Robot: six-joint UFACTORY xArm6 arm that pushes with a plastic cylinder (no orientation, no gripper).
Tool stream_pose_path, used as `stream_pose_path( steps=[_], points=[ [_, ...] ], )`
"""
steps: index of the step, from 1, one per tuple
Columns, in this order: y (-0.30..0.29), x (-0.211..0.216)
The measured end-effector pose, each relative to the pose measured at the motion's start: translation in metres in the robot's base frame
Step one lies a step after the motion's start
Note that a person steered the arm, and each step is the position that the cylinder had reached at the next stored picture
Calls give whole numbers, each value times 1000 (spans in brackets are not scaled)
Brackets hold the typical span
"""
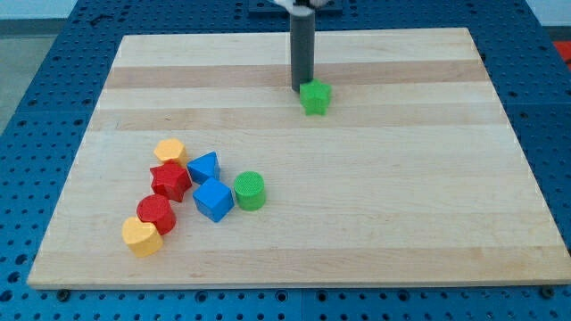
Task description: Push the green star towards the blue triangle
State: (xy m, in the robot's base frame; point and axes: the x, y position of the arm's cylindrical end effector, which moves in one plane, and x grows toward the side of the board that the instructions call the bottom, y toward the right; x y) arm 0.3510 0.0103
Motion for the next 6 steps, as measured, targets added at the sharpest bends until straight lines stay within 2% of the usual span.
stream_pose_path(
  steps=[1,2,3,5,6],
  points=[
    [0,39],
    [-4,21],
    [34,2],
    [42,13],
    [43,46]
  ],
)
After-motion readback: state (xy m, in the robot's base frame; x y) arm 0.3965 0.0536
